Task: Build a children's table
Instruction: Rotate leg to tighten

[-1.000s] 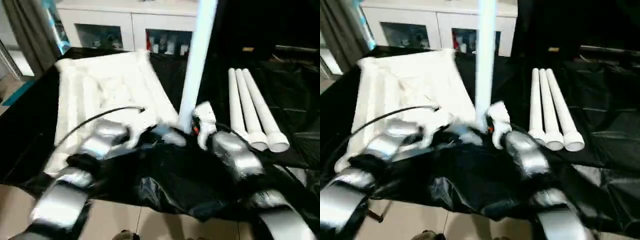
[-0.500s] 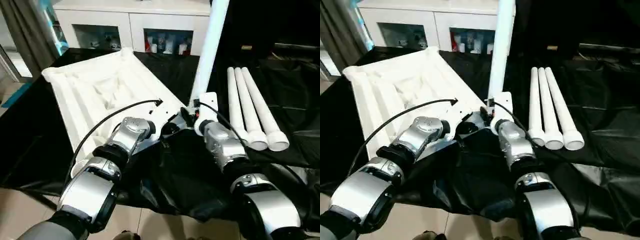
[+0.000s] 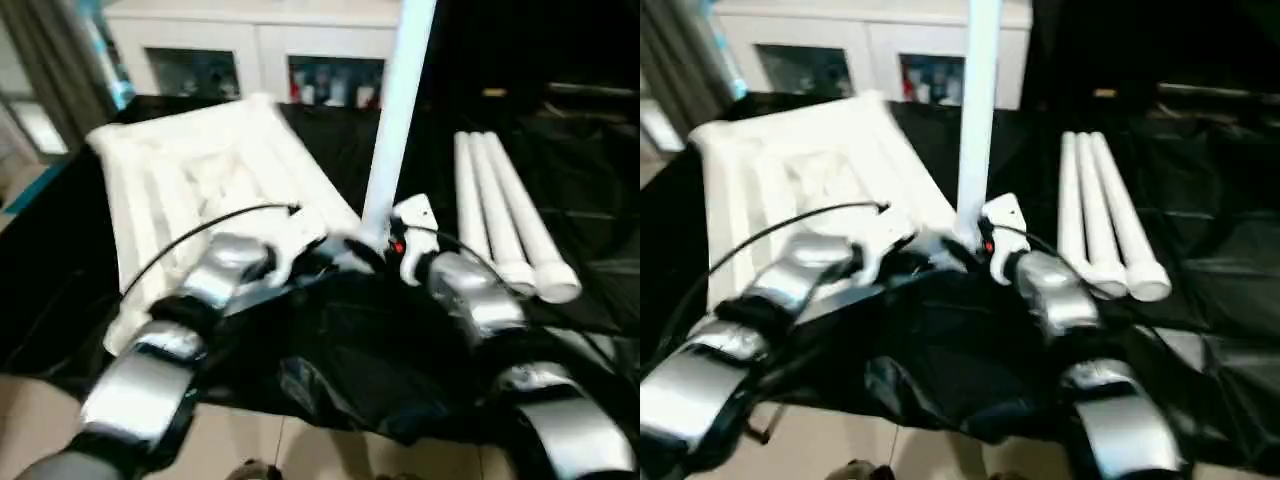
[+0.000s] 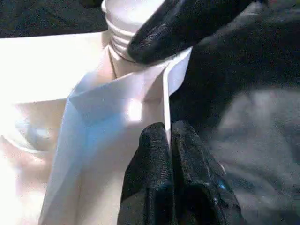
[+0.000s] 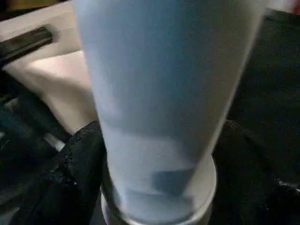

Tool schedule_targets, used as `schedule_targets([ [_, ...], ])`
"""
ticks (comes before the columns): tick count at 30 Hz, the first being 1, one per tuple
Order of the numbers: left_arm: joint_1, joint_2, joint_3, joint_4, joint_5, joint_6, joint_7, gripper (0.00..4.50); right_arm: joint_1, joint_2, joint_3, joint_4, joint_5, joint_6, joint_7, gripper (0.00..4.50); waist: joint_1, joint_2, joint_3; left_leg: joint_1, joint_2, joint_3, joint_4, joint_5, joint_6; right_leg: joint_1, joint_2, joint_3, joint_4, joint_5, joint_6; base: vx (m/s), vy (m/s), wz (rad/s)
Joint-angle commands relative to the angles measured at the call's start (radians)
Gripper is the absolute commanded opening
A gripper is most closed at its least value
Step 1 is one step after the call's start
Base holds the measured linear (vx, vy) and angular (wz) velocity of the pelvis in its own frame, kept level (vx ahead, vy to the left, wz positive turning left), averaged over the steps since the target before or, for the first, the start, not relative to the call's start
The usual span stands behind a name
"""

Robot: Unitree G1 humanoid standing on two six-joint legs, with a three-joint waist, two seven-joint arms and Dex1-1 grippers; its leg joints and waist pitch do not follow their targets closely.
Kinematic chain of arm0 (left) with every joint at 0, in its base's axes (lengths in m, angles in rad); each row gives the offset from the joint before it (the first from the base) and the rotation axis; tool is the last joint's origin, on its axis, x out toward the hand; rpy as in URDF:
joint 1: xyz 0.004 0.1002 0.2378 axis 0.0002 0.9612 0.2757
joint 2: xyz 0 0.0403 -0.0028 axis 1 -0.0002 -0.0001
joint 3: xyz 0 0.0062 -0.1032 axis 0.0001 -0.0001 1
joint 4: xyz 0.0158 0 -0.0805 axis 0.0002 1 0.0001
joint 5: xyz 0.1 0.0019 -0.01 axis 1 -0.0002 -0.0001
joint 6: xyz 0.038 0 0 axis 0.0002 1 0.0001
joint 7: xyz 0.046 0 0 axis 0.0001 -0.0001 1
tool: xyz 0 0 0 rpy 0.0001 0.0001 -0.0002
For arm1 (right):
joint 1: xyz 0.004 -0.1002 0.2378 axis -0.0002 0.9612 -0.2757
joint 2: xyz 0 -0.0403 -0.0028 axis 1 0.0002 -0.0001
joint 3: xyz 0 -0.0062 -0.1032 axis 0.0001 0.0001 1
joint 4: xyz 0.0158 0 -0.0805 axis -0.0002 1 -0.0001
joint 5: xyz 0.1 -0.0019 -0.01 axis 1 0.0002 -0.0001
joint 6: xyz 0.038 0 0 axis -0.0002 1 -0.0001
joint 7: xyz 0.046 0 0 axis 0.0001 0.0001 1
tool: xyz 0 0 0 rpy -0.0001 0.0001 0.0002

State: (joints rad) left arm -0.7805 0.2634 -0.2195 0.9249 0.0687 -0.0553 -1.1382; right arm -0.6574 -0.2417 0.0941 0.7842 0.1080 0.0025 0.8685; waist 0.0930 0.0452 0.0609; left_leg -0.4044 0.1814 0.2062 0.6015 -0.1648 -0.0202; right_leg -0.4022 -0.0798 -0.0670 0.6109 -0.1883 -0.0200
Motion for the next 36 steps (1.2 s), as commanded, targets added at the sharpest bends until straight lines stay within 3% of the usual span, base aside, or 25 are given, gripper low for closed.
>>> schedule_targets([
  [1,0.012,0.001,0.0,-0.059,-0.061,-0.023,-0.094,0.0,0.012,-0.032,0.0,-0.032,0.011,0.015,0.059,3.66,0.0,-0.008,-0.078,0.037,0.064,-0.026,-0.065,-0.204,0.087,0.044,-0.078,0.044,-0.063,-0.112,-0.27,0.0,0.0,0.0],
  [5,0.03,0.027,-0.004,-0.078,-0.058,-0.026,-0.135,0.0,0.017,-0.047,0.004,-0.058,0.022,0.04,0.109,3.66,0.003,-0.008,-0.078,0.039,0.063,-0.027,-0.069,-0.216,0.06,0.042,-0.078,0.046,-0.065,-0.152,-0.254,0.0,0.0,0.0],
  [9,0.028,0.032,0.0,-0.083,-0.058,-0.018,-0.142,0.0,0.021,-0.047,0.016,-0.068,0.019,0.046,0.126,3.66,0.004,-0.01,-0.079,0.035,0.061,-0.028,-0.069,-0.198,0.055,0.043,-0.079,0.046,-0.063,-0.139,-0.248,0.0,0.0,0.0],
  [10,0.029,0.034,0.0,-0.089,-0.058,-0.015,-0.145,0.0,0.022,-0.047,0.018,-0.071,0.02,0.048,0.129,3.4,0.004,-0.009,-0.08,0.035,0.061,-0.028,-0.068,-0.194,0.057,0.044,-0.08,0.046,-0.063,-0.135,-0.248,0.0,0.0,0.0],
  [16,0.03,0.037,0.001,-0.097,-0.05,-0.013,-0.136,0.0,0.035,-0.027,0.014,-0.086,0.023,0.067,0.115,3.12,0.003,-0.01,-0.081,0.033,0.059,-0.027,-0.065,-0.171,0.072,0.044,-0.078,0.044,-0.06,-0.101,-0.253,0.0,0.0,0.0],
  [20,0.028,0.029,0.004,-0.095,-0.045,-0.008,-0.115,0.0,0.044,-0.014,0.009,-0.082,0.015,0.076,0.066,2.78,0.003,-0.008,-0.081,0.035,0.06,-0.028,-0.067,-0.182,0.064,0.042,-0.078,0.044,-0.062,-0.123,-0.25,0.0,0.0,0.0],
  [27,-0.045,-0.028,0.016,0.005,0.029,0.042,0.167,0.0,0.012,0.063,-0.057,0.032,-0.027,0.097,-0.284,2.69,-0.017,-0.008,-0.078,0.038,0.054,-0.03,-0.07,-0.202,0.024,0.041,-0.079,0.049,-0.069,-0.162,-0.24,0.0,0.0,0.0],
  [30,-0.106,-0.086,0.03,0.069,0.05,0.116,0.349,0.0,-0.03,0.107,-0.093,0.106,-0.028,0.122,-0.459,2.69,-0.018,-0.007,-0.081,0.036,0.053,-0.03,-0.068,-0.18,0.031,0.044,-0.077,0.048,-0.068,-0.131,-0.238,0.0,0.0,0.0],
  [32,-0.143,-0.124,0.049,0.104,0.047,0.173,0.451,0.0,-0.055,0.13,-0.103,0.141,-0.028,0.129,-0.551,2.69,-0.018,-0.003,-0.083,0.042,0.052,-0.03,-0.067,-0.178,0.024,0.042,-0.076,0.047,-0.067,-0.113,-0.247,0.0,0.0,0.0],
  [35,-0.182,-0.173,0.062,0.137,0.046,0.188,0.531,0.0,-0.096,0.169,-0.118,0.19,-0.03,0.121,-0.644,2.68,-0.019,-0.005,-0.085,0.036,0.049,-0.03,-0.065,-0.156,0.038,0.049,-0.078,0.046,-0.065,-0.072,-0.248,0.0,0.0,0.0],
  [36,-0.195,-0.19,0.065,0.15,0.047,0.19,0.556,0.0,-0.111,0.184,-0.118,0.208,-0.036,0.115,-0.672,2.68,-0.021,-0.006,-0.088,0.032,0.047,-0.03,-0.062,-0.129,0.054,0.052,-0.076,0.045,-0.059,-0.022,-0.254,0.0,0.0,0.0],
])
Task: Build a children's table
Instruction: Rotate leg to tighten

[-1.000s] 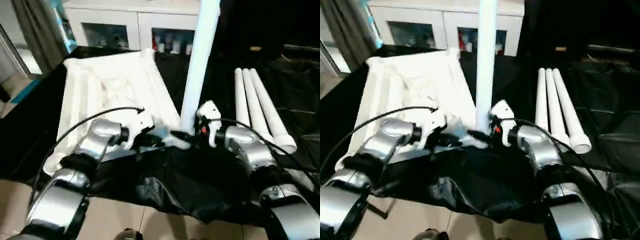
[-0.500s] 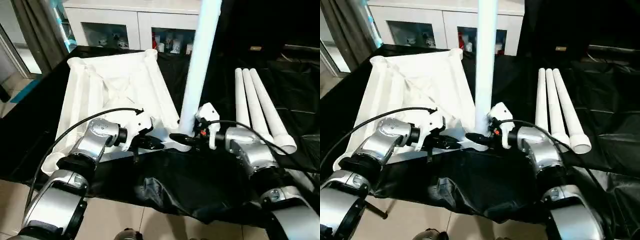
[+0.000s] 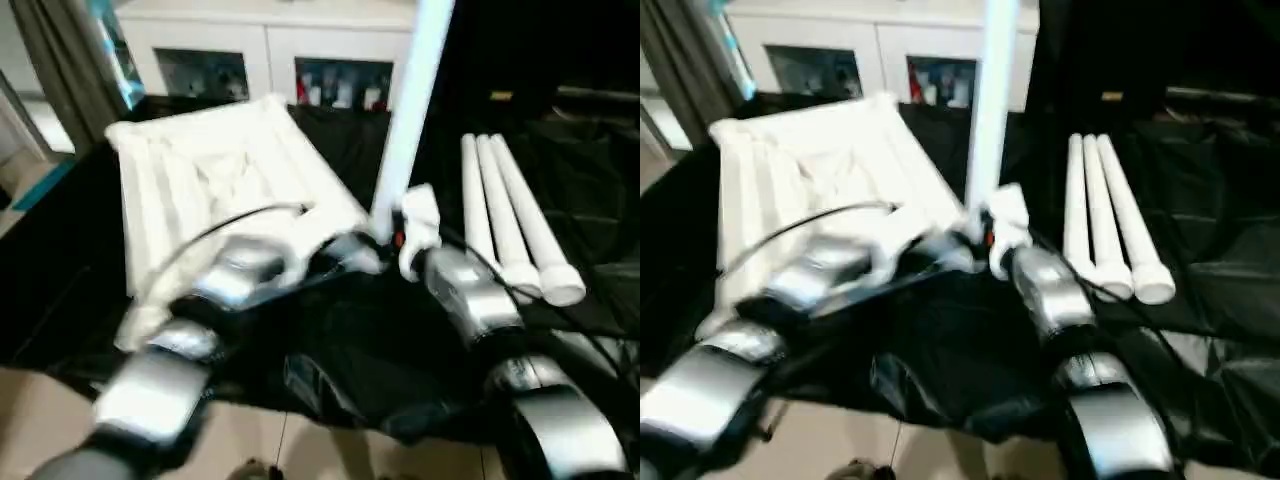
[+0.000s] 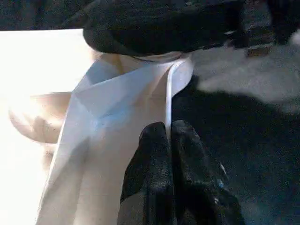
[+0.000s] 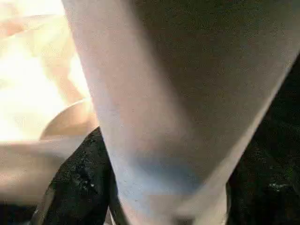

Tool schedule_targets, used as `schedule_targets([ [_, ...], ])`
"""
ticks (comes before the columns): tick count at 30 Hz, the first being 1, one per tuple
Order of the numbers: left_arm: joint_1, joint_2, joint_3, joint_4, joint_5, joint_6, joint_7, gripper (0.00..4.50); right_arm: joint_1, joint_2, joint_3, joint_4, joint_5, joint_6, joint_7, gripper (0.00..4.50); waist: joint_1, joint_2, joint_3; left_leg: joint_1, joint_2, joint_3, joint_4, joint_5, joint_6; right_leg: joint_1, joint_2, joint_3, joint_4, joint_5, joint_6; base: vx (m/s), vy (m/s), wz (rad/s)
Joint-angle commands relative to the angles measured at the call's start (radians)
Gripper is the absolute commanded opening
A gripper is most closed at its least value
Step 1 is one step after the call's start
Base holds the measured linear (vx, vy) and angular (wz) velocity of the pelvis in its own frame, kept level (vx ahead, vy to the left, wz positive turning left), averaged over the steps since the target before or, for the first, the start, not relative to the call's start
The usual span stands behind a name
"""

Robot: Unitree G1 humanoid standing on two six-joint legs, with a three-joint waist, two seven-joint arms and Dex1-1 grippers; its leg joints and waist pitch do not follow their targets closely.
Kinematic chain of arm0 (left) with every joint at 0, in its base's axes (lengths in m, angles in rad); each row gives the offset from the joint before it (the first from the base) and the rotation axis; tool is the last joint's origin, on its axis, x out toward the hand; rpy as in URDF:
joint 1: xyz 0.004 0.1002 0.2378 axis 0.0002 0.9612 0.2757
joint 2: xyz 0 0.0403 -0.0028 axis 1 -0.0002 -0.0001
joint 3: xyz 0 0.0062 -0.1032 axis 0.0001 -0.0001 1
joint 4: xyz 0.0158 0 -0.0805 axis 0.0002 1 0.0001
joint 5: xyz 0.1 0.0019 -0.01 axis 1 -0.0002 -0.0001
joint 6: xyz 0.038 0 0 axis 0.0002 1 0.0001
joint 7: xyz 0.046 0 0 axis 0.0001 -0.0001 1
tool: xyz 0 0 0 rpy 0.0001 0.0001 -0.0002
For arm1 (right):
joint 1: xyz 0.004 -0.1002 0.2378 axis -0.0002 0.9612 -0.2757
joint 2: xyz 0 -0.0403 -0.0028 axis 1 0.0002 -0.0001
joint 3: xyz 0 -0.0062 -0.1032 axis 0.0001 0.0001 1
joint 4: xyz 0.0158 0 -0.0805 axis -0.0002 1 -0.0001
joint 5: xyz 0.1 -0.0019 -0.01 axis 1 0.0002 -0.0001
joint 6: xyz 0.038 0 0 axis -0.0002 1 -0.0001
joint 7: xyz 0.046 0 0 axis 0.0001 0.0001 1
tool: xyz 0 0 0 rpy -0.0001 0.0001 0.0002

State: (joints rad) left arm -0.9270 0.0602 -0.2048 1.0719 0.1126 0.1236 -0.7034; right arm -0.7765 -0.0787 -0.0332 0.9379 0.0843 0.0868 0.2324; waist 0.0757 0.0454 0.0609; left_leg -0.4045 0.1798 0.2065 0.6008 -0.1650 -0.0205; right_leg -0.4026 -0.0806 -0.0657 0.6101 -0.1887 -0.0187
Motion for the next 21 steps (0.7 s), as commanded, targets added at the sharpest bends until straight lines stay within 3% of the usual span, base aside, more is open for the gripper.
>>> schedule_targets([
  [1,-0.05,0.006,0.048,0.005,0.003,0.009,0.121,0.0,0.001,0.03,0.009,0.059,-0.013,0.025,-0.04,2.68,-0.004,-0.006,-0.09,0.032,0.048,-0.03,-0.059,-0.117,0.062,0.052,-0.076,0.043,-0.056,0.003,-0.261,0.0,0.0,0.0],
  [2,-0.047,0.002,0.044,0.004,0.004,0.002,0.115,0.0,-0.003,0.036,0.01,0.059,-0.014,0.012,-0.036,2.68,-0.003,0.0,-0.09,0.03,0.047,-0.031,-0.057,-0.104,0.08,0.054,-0.077,0.041,-0.055,0.029,-0.266,0.0,0.0,0.0],
  [3,-0.044,0.001,0.04,0.002,0.006,-0.005,0.108,0.0,-0.005,0.038,0.012,0.058,-0.014,0.0,-0.029,2.68,-0.004,-0.003,-0.089,0.028,0.046,-0.03,-0.056,-0.102,0.097,0.056,-0.077,0.041,-0.055,0.043,-0.269,0.0,0.0,0.0],
  [4,-0.041,-0.001,0.037,0.002,0.004,-0.003,0.104,0.0,-0.006,0.042,0.01,0.057,-0.012,-0.014,-0.022,3.03,-0.004,-0.003,-0.09,0.028,0.047,-0.03,-0.055,-0.104,0.107,0.057,-0.078,0.04,-0.055,0.043,-0.272,0.0,0.0,0.0],
  [6,-0.035,-0.001,0.033,0.0,0.003,-0.006,0.096,0.0,-0.005,0.044,0.001,0.052,0.0,-0.027,-0.014,3.38,-0.004,-0.003,-0.089,0.029,0.049,-0.03,-0.056,-0.112,0.112,0.056,-0.077,0.039,-0.057,0.028,-0.274,0.0,0.0,0.0],
  [8,-0.033,0.0,0.031,0.006,0.001,-0.006,0.097,0.0,-0.003,0.042,-0.009,0.046,0.005,-0.04,-0.01,3.48,-0.007,0.002,-0.087,0.031,0.052,-0.031,-0.058,-0.133,0.107,0.055,-0.075,0.038,-0.058,0.005,-0.274,0.0,0.0,0.0],
  [11,-0.039,0.004,0.033,0.024,0.003,-0.006,0.108,0.0,0.017,0.018,-0.011,0.004,-0.002,-0.077,-0.008,3.48,-0.017,-0.001,-0.086,0.03,0.05,-0.033,-0.06,-0.149,0.095,0.058,-0.075,0.037,-0.06,-0.004,-0.276,0.0,0.0,0.0],
  [16,-0.058,0.006,0.053,0.059,-0.003,0.02,0.158,0.0,0.112,-0.033,-0.035,-0.17,0.021,-0.091,0.007,3.48,-0.018,-0.003,-0.088,0.029,0.05,-0.033,-0.057,-0.127,0.117,0.06,-0.075,0.038,-0.057,0.028,-0.274,0.0,0.0,0.0],
  [19,-0.07,-0.01,0.068,0.079,-0.021,0.001,0.169,0.0,0.199,-0.063,-0.049,-0.304,0.021,-0.068,0.017,3.48,-0.012,0.003,-0.088,0.031,0.051,-0.034,-0.057,-0.126,0.124,0.058,-0.075,0.039,-0.059,0.031,-0.263,0.0,0.0,0.0],
  [20,-0.072,-0.019,0.075,0.082,-0.03,-0.016,0.164,0.0,0.215,-0.067,-0.05,-0.324,0.02,-0.062,0.013,3.48,-0.015,-0.001,-0.087,0.029,0.049,-0.033,-0.058,-0.137,0.119,0.06,-0.074,0.037,-0.061,0.015,-0.262,0.0,0.0,0.0],
  [21,-0.073,-0.029,0.087,0.083,-0.047,-0.03,0.143,0.28,0.23,-0.068,-0.05,-0.345,0.018,-0.055,0.008,3.52,-0.015,-0.001,-0.087,0.03,0.048,-0.033,-0.058,-0.141,0.116,0.059,-0.074,0.038,-0.064,0.006,-0.261,0.0,0.0,0.0],
])
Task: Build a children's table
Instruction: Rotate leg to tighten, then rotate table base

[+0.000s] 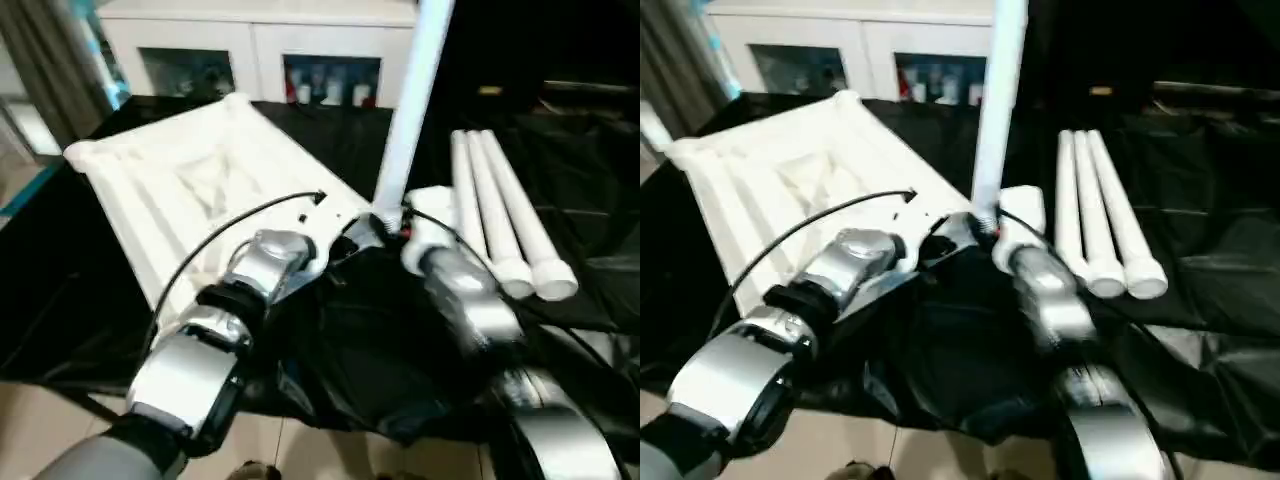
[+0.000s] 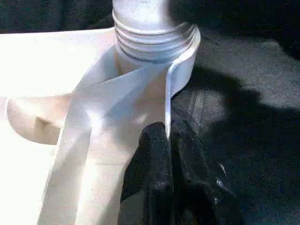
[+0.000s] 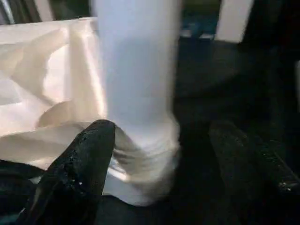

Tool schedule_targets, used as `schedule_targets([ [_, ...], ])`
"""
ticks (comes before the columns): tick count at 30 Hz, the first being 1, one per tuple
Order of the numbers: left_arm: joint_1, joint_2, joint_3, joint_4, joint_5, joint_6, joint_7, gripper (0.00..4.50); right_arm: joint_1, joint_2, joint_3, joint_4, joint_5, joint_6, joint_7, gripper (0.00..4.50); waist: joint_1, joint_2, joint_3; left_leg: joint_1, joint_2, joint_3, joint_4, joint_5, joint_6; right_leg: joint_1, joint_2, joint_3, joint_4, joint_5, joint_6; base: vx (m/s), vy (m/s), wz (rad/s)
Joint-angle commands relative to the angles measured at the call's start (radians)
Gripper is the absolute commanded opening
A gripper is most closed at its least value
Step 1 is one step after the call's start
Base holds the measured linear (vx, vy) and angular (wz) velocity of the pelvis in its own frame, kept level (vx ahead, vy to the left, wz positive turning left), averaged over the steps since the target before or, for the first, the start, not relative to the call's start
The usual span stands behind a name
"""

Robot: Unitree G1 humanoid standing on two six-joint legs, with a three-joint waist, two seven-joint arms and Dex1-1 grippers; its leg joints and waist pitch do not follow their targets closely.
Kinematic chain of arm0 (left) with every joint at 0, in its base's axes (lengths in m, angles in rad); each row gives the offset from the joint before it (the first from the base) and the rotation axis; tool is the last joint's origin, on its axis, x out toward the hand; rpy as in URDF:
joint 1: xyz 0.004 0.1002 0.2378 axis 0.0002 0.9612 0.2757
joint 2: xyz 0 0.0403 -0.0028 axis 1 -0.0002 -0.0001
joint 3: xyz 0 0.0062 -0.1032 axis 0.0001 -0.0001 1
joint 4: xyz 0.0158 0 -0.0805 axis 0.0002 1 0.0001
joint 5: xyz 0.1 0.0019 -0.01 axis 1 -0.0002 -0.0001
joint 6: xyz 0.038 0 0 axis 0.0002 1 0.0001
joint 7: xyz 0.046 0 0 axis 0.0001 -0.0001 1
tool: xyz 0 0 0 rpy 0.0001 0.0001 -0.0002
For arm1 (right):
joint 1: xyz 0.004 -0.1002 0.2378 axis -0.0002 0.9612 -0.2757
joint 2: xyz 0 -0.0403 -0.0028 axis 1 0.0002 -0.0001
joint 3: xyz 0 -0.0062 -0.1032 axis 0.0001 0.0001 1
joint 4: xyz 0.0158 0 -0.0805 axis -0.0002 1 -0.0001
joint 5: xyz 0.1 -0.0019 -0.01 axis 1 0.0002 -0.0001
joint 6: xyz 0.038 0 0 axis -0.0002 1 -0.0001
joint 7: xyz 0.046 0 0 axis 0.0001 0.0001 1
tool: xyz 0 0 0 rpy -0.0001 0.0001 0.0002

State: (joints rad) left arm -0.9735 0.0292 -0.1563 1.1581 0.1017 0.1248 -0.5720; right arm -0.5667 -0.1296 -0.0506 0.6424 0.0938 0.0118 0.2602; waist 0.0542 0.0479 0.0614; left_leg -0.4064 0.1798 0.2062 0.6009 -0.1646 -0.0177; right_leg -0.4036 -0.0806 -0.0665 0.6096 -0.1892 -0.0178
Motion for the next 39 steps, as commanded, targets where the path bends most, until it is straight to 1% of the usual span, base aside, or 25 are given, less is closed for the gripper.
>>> schedule_targets([
  [1,-0.028,-0.008,0.048,-0.003,-0.051,-0.042,-0.008,0.28,0.033,-0.019,-0.032,-0.067,0.007,0.025,-0.024,3.52,0.005,-0.002,-0.084,0.032,0.047,-0.032,-0.059,-0.156,0.107,0.06,-0.074,0.039,-0.069,-0.019,-0.261,0.0,0.0,0.0],
  [2,-0.031,-0.017,0.066,-0.001,-0.071,-0.046,-0.017,0.28,0.049,-0.015,-0.033,-0.09,0.009,0.039,-0.03,3.52,0.006,0.005,-0.086,0.033,0.046,-0.034,-0.057,-0.16,0.101,0.06,-0.075,0.039,-0.067,-0.028,-0.264,0.0,0.0,0.0],
  [3,-0.032,-0.023,0.073,0.0,-0.077,-0.069,-0.01,0.48,0.064,-0.011,-0.031,-0.111,0.009,0.051,-0.036,3.54,0.005,0.004,-0.085,0.033,0.045,-0.032,-0.058,-0.163,0.102,0.059,-0.073,0.039,-0.071,-0.028,-0.264,0.0,0.0,0.0],
  [4,-0.034,-0.025,0.077,-0.001,-0.075,-0.1,0.01,0.48,0.078,-0.005,-0.028,-0.13,0.008,0.061,-0.04,3.54,0.006,-0.001,-0.086,0.031,0.047,-0.034,-0.058,-0.161,0.105,0.06,-0.073,0.039,-0.069,-0.017,-0.266,0.0,0.0,0.0],
  [6,-0.037,-0.023,0.082,-0.006,-0.065,-0.145,0.065,0.67,0.1,0.008,-0.02,-0.162,0.011,0.083,-0.043,3.54,0.007,-0.002,-0.086,0.03,0.046,-0.034,-0.058,-0.165,0.112,0.061,-0.074,0.038,-0.068,-0.02,-0.264,0.0,0.0,0.0],
  [9,-0.047,0.002,0.101,-0.017,-0.07,-0.144,0.118,0.69,0.134,0.025,0.003,-0.218,0.015,0.127,-0.03,3.54,0.004,-0.003,-0.083,0.031,0.048,-0.035,-0.062,-0.183,0.108,0.058,-0.074,0.037,-0.072,-0.071,-0.249,0.0,0.0,0.0],
  [11,-0.049,0.019,0.104,-0.021,-0.064,-0.141,0.132,0.69,0.141,0.029,0.014,-0.229,0.018,0.139,-0.022,3.54,0.003,-0.001,-0.081,0.034,0.048,-0.035,-0.064,-0.199,0.096,0.055,-0.073,0.038,-0.077,-0.109,-0.239,0.0,0.0,0.0],
  [12,-0.047,0.054,0.102,-0.033,-0.047,-0.14,0.153,0.69,0.144,0.034,0.031,-0.234,0.019,0.152,-0.007,3.54,0.004,-0.008,-0.079,0.034,0.048,-0.036,-0.066,-0.21,0.089,0.055,-0.072,0.038,-0.078,-0.135,-0.234,0.0,0.0,0.0],
  [14,-0.041,0.11,0.106,-0.055,-0.025,-0.135,0.197,0.69,0.142,0.04,0.048,-0.241,0.018,0.173,0.014,3.54,0.003,-0.004,-0.08,0.032,0.048,-0.037,-0.067,-0.206,0.081,0.054,-0.072,0.039,-0.076,-0.142,-0.223,0.0,0.0,0.0],
  [16,-0.019,0.189,0.108,-0.101,0.006,-0.116,0.248,0.69,0.132,0.046,0.059,-0.246,0.012,0.2,0.026,3.54,0.003,-0.005,-0.081,0.03,0.051,-0.039,-0.068,-0.186,0.078,0.055,-0.072,0.04,-0.067,-0.108,-0.224,0.0,0.0,0.0],
  [18,-0.007,0.217,0.108,-0.123,0.017,-0.103,0.26,0.69,0.128,0.046,0.062,-0.244,0.007,0.21,0.026,3.54,-0.001,0.002,-0.083,0.034,0.052,-0.038,-0.067,-0.176,0.074,0.049,-0.069,0.04,-0.066,-0.087,-0.224,0.0,0.0,0.0],
  [19,0.044,0.3,0.12,-0.207,0.049,-0.054,0.288,0.69,0.115,0.042,0.074,-0.228,-0.009,0.238,0.024,3.54,0.002,-0.012,-0.082,0.034,0.052,-0.036,-0.067,-0.166,0.072,0.051,-0.071,0.041,-0.064,-0.079,-0.231,0.0,0.0,0.0],
  [20,0.086,0.357,0.133,-0.269,0.074,-0.013,0.307,0.69,0.108,0.037,0.088,-0.213,-0.016,0.257,0.03,3.54,0.007,-0.004,-0.084,0.036,0.059,-0.04,-0.068,-0.158,0.066,0.052,-0.075,0.042,-0.057,-0.073,-0.238,0.0,0.0,0.0],
  [21,0.114,0.395,0.142,-0.311,0.09,0.014,0.32,0.69,0.104,0.034,0.098,-0.203,-0.021,0.271,0.035,3.54,-0.001,-0.002,-0.082,0.028,0.057,-0.04,-0.07,-0.142,0.065,0.05,-0.071,0.04,-0.05,-0.065,-0.23,0.0,0.0,0.0],
  [22,0.114,0.395,0.142,-0.311,0.09,0.014,0.32,0.69,0.104,0.034,0.098,-0.203,-0.021,0.271,0.035,3.54,-0.007,0.003,-0.082,0.037,0.054,-0.036,-0.07,-0.158,0.053,0.042,-0.065,0.041,-0.057,-0.082,-0.22,0.0,0.0,0.0],
  [23,0.148,0.43,0.152,-0.353,0.105,0.041,0.327,0.69,0.102,0.031,0.109,-0.195,-0.029,0.273,0.039,3.54,-0.006,-0.001,-0.081,0.04,0.053,-0.034,-0.069,-0.167,0.046,0.039,-0.065,0.043,-0.06,-0.091,-0.219,0.0,0.0,0.0],
  [25,0.21,0.489,0.17,-0.421,0.132,0.09,0.338,0.69,0.097,0.036,0.114,-0.178,-0.033,0.28,0.038,3.54,0.005,0.006,-0.081,0.046,0.06,-0.034,-0.072,-0.195,0.011,0.036,-0.07,0.047,-0.058,-0.116,-0.216,0.0,0.0,0.0],
  [27,0.294,0.56,0.194,-0.506,0.163,0.164,0.36,0.69,0.082,0.044,0.117,-0.151,-0.035,0.29,0.036,3.54,0.003,0.005,-0.077,0.04,0.057,-0.036,-0.079,-0.208,-0.003,0.036,-0.066,0.047,-0.058,-0.125,-0.203,0.0,0.0,0.0],
  [28,0.314,0.574,0.201,-0.523,0.168,0.182,0.364,0.69,0.078,0.045,0.119,-0.144,-0.037,0.292,0.037,3.54,0.005,0.009,-0.076,0.046,0.059,-0.037,-0.079,-0.234,-0.017,0.03,-0.067,0.047,-0.06,-0.142,-0.199,0.0,0.0,0.0],
  [29,0.36,0.608,0.213,-0.546,0.183,0.217,0.373,0.69,0.068,0.046,0.128,-0.125,-0.046,0.292,0.041,3.54,0.005,0.008,-0.076,0.046,0.059,-0.037,-0.08,-0.245,-0.025,0.03,-0.068,0.048,-0.059,-0.149,-0.199,0.0,0.0,0.0],
  [30,0.378,0.622,0.216,-0.55,0.189,0.227,0.376,0.69,0.065,0.045,0.133,-0.116,-0.051,0.29,0.044,3.54,0.003,0.003,-0.073,0.042,0.056,-0.038,-0.084,-0.263,-0.032,0.031,-0.066,0.048,-0.061,-0.176,-0.189,0.0,0.0,0.0],
  [31,0.402,0.63,0.216,-0.568,0.192,0.253,0.37,0.69,0.063,0.047,0.136,-0.114,-0.05,0.293,0.048,3.54,0.003,0.006,-0.073,0.046,0.055,-0.038,-0.084,-0.277,-0.036,0.027,-0.067,0.049,-0.064,-0.192,-0.184,0.0,0.0,0.0],
  [35,0.509,0.644,0.202,-0.681,0.186,0.385,0.31,0.69,0.057,0.051,0.145,-0.11,-0.05,0.304,0.06,3.54,0.006,0.003,-0.07,0.051,0.057,-0.038,-0.088,-0.311,-0.055,0.02,-0.067,0.053,-0.07,-0.23,-0.168,0.0,0.0,0.0],
  [37,0.55,0.634,0.187,-0.754,0.162,0.456,0.244,0.69,0.052,0.051,0.146,-0.098,-0.051,0.301,0.062,3.54,0.009,0.003,-0.072,0.051,0.057,-0.039,-0.088,-0.307,-0.061,0.021,-0.068,0.053,-0.068,-0.215,-0.169,0.0,0.0,0.0],
  [39,0.585,0.621,0.167,-0.839,0.116,0.533,0.164,0.69,0.045,0.051,0.144,-0.08,-0.048,0.293,0.064,3.54,0.01,0.002,-0.073,0.05,0.058,-0.039,-0.088,-0.291,-0.067,0.023,-0.07,0.053,-0.063,-0.178,-0.184,0.0,0.0,0.0],
])
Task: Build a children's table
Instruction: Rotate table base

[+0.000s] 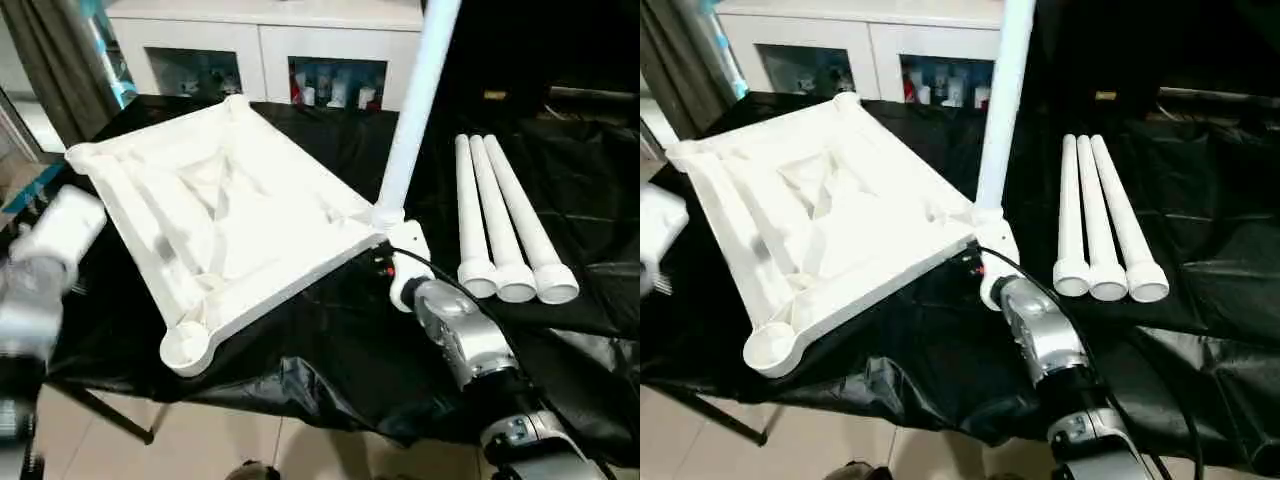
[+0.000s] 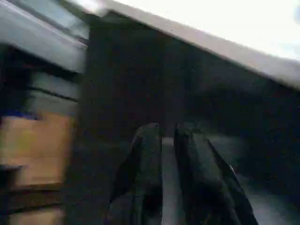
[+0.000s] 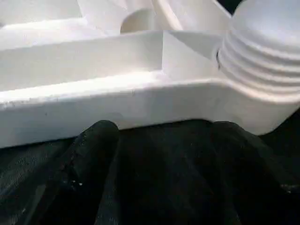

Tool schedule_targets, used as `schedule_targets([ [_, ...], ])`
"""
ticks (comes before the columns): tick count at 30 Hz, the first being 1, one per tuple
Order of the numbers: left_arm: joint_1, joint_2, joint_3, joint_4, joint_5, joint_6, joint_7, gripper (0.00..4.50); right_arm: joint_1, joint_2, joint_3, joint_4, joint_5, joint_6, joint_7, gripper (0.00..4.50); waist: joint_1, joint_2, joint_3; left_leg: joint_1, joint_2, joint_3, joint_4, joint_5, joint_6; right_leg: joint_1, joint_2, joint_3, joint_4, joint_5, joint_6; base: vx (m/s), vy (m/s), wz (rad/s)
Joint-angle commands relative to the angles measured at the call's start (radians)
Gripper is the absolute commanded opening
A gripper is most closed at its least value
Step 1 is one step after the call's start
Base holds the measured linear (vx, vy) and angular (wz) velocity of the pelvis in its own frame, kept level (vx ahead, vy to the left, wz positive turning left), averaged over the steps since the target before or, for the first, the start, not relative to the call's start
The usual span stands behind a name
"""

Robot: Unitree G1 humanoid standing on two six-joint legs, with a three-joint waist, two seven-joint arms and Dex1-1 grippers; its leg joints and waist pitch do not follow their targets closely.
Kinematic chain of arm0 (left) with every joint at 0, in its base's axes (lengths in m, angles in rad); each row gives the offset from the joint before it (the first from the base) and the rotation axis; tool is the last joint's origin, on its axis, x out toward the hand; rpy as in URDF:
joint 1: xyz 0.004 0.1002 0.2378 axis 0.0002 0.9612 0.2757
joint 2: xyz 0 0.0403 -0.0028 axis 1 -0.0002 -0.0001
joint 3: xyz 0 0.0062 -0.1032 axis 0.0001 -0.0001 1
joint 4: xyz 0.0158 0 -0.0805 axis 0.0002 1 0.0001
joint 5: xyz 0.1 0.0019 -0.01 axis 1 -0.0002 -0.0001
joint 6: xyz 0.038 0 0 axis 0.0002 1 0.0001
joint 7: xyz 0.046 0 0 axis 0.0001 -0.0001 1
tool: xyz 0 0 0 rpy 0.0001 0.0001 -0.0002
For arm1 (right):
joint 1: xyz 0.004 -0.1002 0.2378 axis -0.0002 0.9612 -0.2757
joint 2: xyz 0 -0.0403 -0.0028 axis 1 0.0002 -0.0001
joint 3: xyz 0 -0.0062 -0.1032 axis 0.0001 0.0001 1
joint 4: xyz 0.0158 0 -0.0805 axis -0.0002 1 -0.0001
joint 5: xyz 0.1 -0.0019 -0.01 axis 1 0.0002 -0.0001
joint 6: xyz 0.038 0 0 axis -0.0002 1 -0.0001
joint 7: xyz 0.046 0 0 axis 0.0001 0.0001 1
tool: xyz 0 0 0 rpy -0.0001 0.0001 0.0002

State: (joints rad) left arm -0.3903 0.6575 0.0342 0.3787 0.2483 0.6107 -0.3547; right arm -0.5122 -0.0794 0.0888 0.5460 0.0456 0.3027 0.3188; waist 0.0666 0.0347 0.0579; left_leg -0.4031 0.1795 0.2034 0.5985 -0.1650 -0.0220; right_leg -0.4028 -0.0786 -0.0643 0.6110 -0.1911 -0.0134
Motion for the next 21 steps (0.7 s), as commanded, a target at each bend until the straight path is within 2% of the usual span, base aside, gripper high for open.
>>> schedule_targets([
  [1,0.016,-0.01,-0.036,-0.095,-0.05,0.075,-0.086,0.69,-0.012,-0.001,0.003,0.024,0.001,-0.002,0.006,3.54,-0.001,0.015,-0.069,0.045,0.055,-0.034,-0.085,-0.293,-0.061,0.02,-0.068,0.051,-0.066,-0.171,-0.191,0.0,0.0,0.0],
  [3,0.038,-0.007,-0.064,-0.149,-0.097,0.105,-0.159,0.69,-0.015,-0.007,0.005,0.031,-0.002,-0.01,0.011,3.54,-0.001,0.009,-0.07,0.042,0.055,-0.035,-0.085,-0.285,-0.059,0.026,-0.071,0.051,-0.063,-0.156,-0.195,0.0,0.0,0.0],
  [5,0.078,0.006,-0.097,-0.209,-0.141,0.078,-0.249,0.69,-0.006,-0.017,0.003,0.015,-0.003,-0.006,0.025,3.54,-0.002,0.006,-0.07,0.038,0.052,-0.035,-0.083,-0.271,-0.051,0.03,-0.071,0.051,-0.063,-0.146,-0.199,0.0,0.0,0.0],
  [7,0.106,0.018,-0.114,-0.248,-0.166,0.071,-0.307,0.69,0.004,-0.026,0.003,-0.003,-0.002,0.002,0.038,3.54,-0.004,0.006,-0.07,0.041,0.052,-0.033,-0.082,-0.261,-0.04,0.03,-0.069,0.051,-0.064,-0.145,-0.197,0.0,0.0,0.0],
  [10,0.137,0.036,-0.125,-0.316,-0.194,0.115,-0.375,0.69,0.018,-0.041,-0.001,-0.023,0.003,0.01,0.053,3.54,-0.004,0.006,-0.067,0.041,0.051,-0.031,-0.082,-0.266,-0.035,0.029,-0.067,0.051,-0.065,-0.165,-0.194,0.0,0.0,0.0],
  [13,0.173,0.074,-0.165,-0.392,-0.239,0.086,-0.482,0.69,0.03,-0.058,-0.012,-0.039,0.01,0.021,0.06,3.54,-0.003,0.001,-0.066,0.042,0.054,-0.034,-0.085,-0.278,-0.037,0.029,-0.069,0.052,-0.068,-0.211,-0.182,0.0,0.0,0.0],
  [14,0.18,0.08,-0.177,-0.411,-0.257,0.082,-0.513,0.69,0.035,-0.064,-0.017,-0.046,0.013,0.025,0.061,3.54,-0.005,0.002,-0.065,0.045,0.054,-0.032,-0.085,-0.286,-0.039,0.025,-0.066,0.053,-0.07,-0.218,-0.181,0.0,0.0,0.0],
  [18,0.15,0.017,-0.189,-0.416,-0.296,0.015,-0.537,0.69,0.049,-0.084,-0.029,-0.099,0.023,0.052,0.072,3.54,-0.005,0.002,-0.064,0.05,0.051,-0.03,-0.084,-0.295,-0.05,0.022,-0.062,0.056,-0.072,-0.221,-0.173,0.0,0.0,0.0],
  [19,0.141,-0.001,-0.189,-0.405,-0.298,0.009,-0.53,0.69,0.052,-0.086,-0.03,-0.111,0.025,0.058,0.073,3.54,-0.004,0.0,-0.066,0.048,0.051,-0.031,-0.084,-0.29,-0.05,0.025,-0.064,0.056,-0.071,-0.219,-0.17,0.0,0.0,0.0],
  [20,0.118,-0.045,-0.193,-0.375,-0.302,-0.01,-0.518,0.69,0.057,-0.092,-0.033,-0.146,0.027,0.073,0.073,3.54,-0.008,0.006,-0.065,0.048,0.05,-0.03,-0.085,-0.295,-0.055,0.025,-0.06,0.056,-0.073,-0.219,-0.165,0.0,0.0,0.0],
  [21,0.106,-0.067,-0.203,-0.357,-0.303,-0.014,-0.517,0.69,0.06,-0.097,-0.036,-0.173,0.029,0.082,0.072,3.54,-0.007,0.006,-0.065,0.051,0.049,-0.03,-0.083,-0.299,-0.056,0.023,-0.059,0.056,-0.074,-0.221,-0.161,0.0,0.0,0.0],
])
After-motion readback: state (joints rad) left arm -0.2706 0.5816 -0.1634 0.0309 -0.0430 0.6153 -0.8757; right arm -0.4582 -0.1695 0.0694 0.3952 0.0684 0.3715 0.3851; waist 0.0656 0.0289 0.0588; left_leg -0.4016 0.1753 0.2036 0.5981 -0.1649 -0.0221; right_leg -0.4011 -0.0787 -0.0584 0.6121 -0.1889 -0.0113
